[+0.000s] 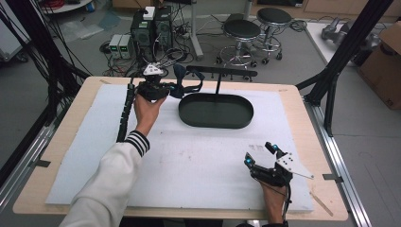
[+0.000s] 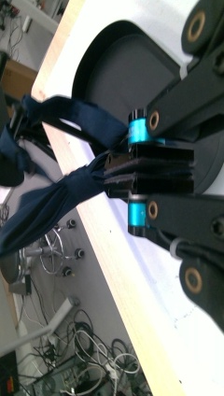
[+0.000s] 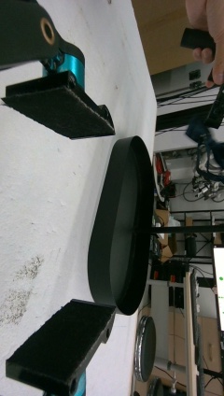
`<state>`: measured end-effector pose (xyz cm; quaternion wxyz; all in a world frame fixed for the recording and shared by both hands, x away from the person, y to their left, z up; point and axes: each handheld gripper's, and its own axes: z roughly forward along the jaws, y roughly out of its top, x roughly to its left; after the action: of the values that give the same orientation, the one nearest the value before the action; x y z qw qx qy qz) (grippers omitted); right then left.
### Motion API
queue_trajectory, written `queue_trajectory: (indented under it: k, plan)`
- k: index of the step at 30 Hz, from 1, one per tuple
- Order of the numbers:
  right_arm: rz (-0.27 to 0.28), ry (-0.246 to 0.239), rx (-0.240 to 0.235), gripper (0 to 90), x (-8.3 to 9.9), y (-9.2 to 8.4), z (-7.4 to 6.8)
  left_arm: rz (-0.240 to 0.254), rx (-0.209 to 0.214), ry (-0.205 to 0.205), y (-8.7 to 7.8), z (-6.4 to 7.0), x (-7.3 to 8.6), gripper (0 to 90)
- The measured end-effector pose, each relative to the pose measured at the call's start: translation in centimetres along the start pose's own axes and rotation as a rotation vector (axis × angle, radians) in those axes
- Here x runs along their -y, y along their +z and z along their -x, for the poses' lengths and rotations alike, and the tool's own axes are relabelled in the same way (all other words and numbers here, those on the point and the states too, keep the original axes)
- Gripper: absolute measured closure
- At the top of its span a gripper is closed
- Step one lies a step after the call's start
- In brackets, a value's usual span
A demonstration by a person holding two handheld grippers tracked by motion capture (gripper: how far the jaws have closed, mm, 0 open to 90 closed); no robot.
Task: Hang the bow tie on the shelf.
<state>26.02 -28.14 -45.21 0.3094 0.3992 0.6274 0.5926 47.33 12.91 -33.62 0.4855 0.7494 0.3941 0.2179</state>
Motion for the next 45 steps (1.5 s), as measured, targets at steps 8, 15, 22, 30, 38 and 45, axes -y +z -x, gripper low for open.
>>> queue_trajectory:
  k: [8,15,22,30,38,45]
  plan:
    - [0.008,-0.005,-0.003,10.9,0.0,0.0,0.1,-0.022,-0.041,0.061,-1.0,0.2,0.8,42.9]
    - [0.003,-0.003,-0.002,10.9,0.0,0.0,0.0,0.040,0.084,0.064,-4.6,-0.9,2.3,18.2]
    - [0.001,-0.031,0.006,10.9,0.0,0.1,-0.2,0.110,0.111,0.089,-10.8,-2.0,5.7,17.8]
    - [0.002,-0.031,0.011,10.9,0.0,0.1,-0.3,0.201,0.068,0.086,-17.2,-3.6,11.3,17.9]
    - [0.000,-0.035,0.021,10.9,0.0,0.0,-0.4,0.232,0.050,0.102,-20.0,-3.8,15.9,17.9]
    - [-0.002,-0.035,0.026,10.9,0.0,0.1,-0.4,0.275,0.031,0.107,-20.3,-3.1,18.5,17.9]
